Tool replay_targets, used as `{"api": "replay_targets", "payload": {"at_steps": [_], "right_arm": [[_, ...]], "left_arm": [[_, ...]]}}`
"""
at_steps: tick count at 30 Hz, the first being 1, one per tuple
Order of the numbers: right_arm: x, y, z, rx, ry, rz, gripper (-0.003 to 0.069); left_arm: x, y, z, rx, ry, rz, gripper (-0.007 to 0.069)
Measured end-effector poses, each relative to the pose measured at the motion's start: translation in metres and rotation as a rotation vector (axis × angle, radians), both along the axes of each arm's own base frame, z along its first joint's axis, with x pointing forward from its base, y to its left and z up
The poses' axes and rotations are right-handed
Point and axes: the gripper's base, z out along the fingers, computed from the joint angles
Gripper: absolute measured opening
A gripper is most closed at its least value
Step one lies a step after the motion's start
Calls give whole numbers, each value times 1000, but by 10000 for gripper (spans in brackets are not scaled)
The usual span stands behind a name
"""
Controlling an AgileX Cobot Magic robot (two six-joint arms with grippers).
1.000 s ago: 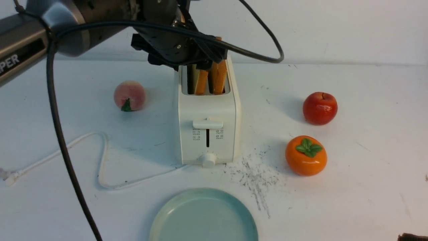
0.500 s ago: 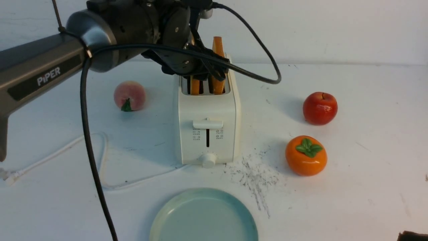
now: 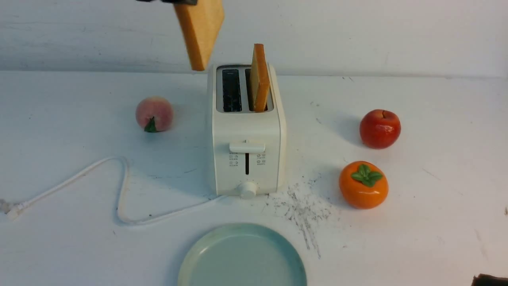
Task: Take toasted bread from bread machine on white table place on plate.
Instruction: 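Place the slice of bread on the plate with the left gripper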
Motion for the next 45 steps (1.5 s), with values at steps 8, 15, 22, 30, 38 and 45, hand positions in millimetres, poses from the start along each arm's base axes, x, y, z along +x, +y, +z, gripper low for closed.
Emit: {"api": "replay_targets", "payload": {"at_steps": [8, 15, 22, 30, 38, 45], "right_arm": [[0, 0, 0, 1, -1, 0, 10], [0, 0, 1, 5, -2, 1, 14], [0, 1, 1, 6, -8, 7, 22], [0, 1, 1, 7, -10, 9, 22], [0, 2, 3, 36, -10, 11, 22], [0, 4, 4, 60, -10, 14, 22]], "left_arm": [[-33, -10, -35, 45, 336, -265, 69], [-40, -33, -111, 21, 601, -523, 69], [-32, -44, -185, 89, 761, -692, 69], [-17, -52, -203, 70, 728, -673, 69], [-14, -53, -213, 96, 762, -685, 69], [-10, -53, -223, 120, 783, -678, 69]]}}
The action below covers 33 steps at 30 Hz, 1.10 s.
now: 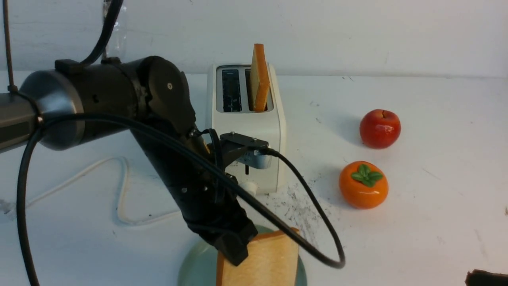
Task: Take toasted bread from bread machine on white table place on plate.
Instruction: 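Place the slice of bread on the plate with the left gripper, then grasp the toast slice in the toaster and pull it up out of the slot with the right gripper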
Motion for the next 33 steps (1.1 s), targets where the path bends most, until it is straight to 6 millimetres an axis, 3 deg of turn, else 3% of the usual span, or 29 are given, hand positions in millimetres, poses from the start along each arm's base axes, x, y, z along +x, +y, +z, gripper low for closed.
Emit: {"api": "replay_targets", "payload": {"at_steps": [2, 7, 10, 14, 20, 26, 30, 33], "right_arm": [[0, 0, 0, -2, -2, 2, 22], [0, 0, 0, -17, -16, 13, 26], [0, 0, 0, -18, -17, 15, 31], [3, 0, 3, -18, -14, 15, 33], [15, -1, 23, -87, -11, 45, 33], [42, -2, 38, -152, 79, 101, 33], [69, -2, 51, -162, 85, 110, 33], [90, -1, 54, -162, 101, 120, 33]], "left_arm": [[2, 0, -2, 10, -8, 8, 76], [8, 5, -8, 81, -41, 34, 180], [9, 7, -10, 111, -47, 43, 292], [9, 7, -10, 111, -43, 53, 375], [12, 11, 2, 165, -70, 58, 393], [16, 21, 45, 212, -175, 176, 322], [6, 33, 79, 207, -244, 321, 162], [-15, 46, 111, 145, -294, 418, 5]]}}
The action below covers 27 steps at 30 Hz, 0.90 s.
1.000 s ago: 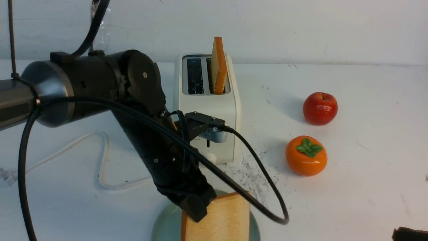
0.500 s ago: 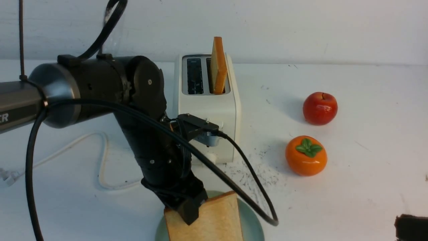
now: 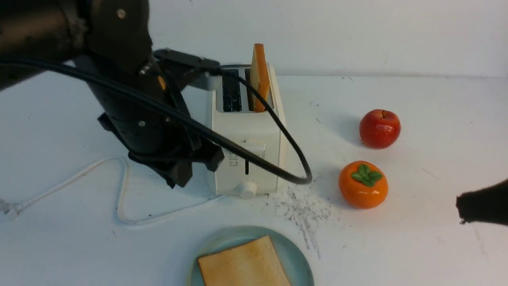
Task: Take toasted bread from bread machine on white table place on plate.
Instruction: 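Grasp the toast slice in the toaster and pull it up out of the slot with the right gripper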
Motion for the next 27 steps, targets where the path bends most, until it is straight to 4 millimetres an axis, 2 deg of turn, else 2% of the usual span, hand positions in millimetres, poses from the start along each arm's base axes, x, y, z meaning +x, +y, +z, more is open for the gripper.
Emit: {"api": "replay_targets", "payload": {"at_steps": [2, 3, 5, 6, 7, 8, 9, 10, 12, 15, 18, 20, 21, 22, 24, 26, 27], "right_arm": [[13, 3, 1, 6, 13, 10, 33], [18, 5, 0, 8, 20, 15, 33], [28, 12, 2, 8, 16, 40, 33], [41, 24, 2, 9, 10, 73, 35], [44, 29, 3, 10, 6, 86, 36], [54, 41, 5, 15, -15, 102, 42], [56, 43, 5, 14, -18, 103, 44], [69, 57, 5, 12, -33, 109, 56], [83, 74, 7, 12, -69, 114, 78], [112, 104, 7, 2, -114, 122, 151], [143, 130, 7, -6, -173, 123, 262], [162, 141, 4, -9, -207, 111, 335], [176, 147, 7, 0, -242, 97, 381], [179, 148, 4, -1, -239, 95, 395], [203, 157, 1, 11, -292, 60, 473], [211, 160, 2, 17, -316, 46, 503], [223, 164, -4, 21, -336, 24, 531]], "left_arm": [[-20, 11, 22, -44, -59, 21, -14], [-23, 12, 24, -47, -63, 23, -14], [-43, 24, 40, -83, -109, 40, -14], [-70, 39, 55, -125, -160, 63, -14], [-76, 42, 58, -136, -171, 69, -14], [-98, 54, 66, -182, -222, 93, -14], [-104, 58, 68, -195, -239, 96, -14], [-125, 70, 72, -252, -297, 122, -14], [-152, 84, 72, -319, -376, 139, -14], [-193, 107, 57, -417, -493, 155, -14], [-227, 126, 32, -528, -600, 184, -14], [-241, 134, 17, -593, -643, 211, -14], [-251, 140, 2, -632, -666, 227, -14], [-253, 141, 0, -641, -668, 232, -14], [-267, 149, -23, -683, -693, 246, -14], [-271, 152, -31, -695, -699, 250, -14], [-275, 154, -38, -703, -695, 256, -14]]}}
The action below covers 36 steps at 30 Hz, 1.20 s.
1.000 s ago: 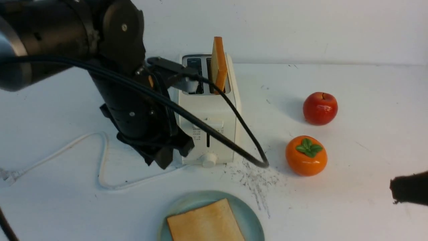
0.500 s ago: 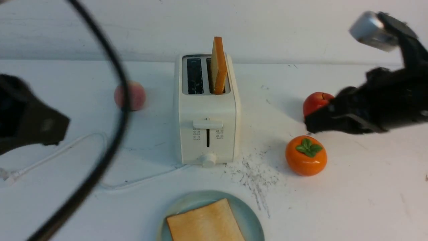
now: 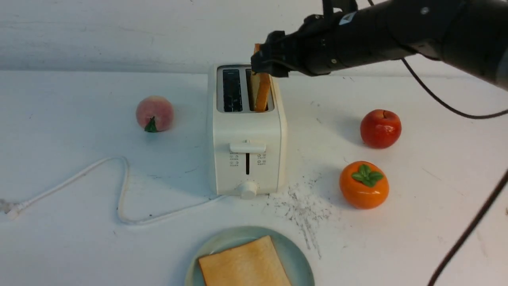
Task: Take toasted bread from bread machine on white table place on plate.
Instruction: 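Grasp the toast slice in the toaster and pull it up out of the slot with the right gripper, then place the held slice of bread on top of the slice on the plate with the right gripper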
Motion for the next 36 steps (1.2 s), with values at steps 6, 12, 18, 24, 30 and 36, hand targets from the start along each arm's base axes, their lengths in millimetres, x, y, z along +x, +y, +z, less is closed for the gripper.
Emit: {"api": "replay_targets", "payload": {"at_steps": [6, 12, 18, 24, 30, 36], "right_arm": [[26, 7, -28, 16, -26, -66, 520], [35, 12, -55, 4, 43, -66, 226], [-4, -1, 14, -1, -16, 21, 119], [-111, -41, 127, -58, -149, 207, 119], [-179, -64, 139, -227, -2, 434, 119], [-167, -54, 92, -253, 162, 493, 119]], "left_arm": [[-1, 0, -9, 19, 58, 2, -14], [-1, 2, -11, 38, 69, 10, -14], [-1, 2, -11, 46, 67, 18, -14], [1, 5, -11, 75, 52, 46, -14], [3, 10, -10, 126, 23, 97, -14], [9, 12, -17, 174, 16, 131, -14]]}}
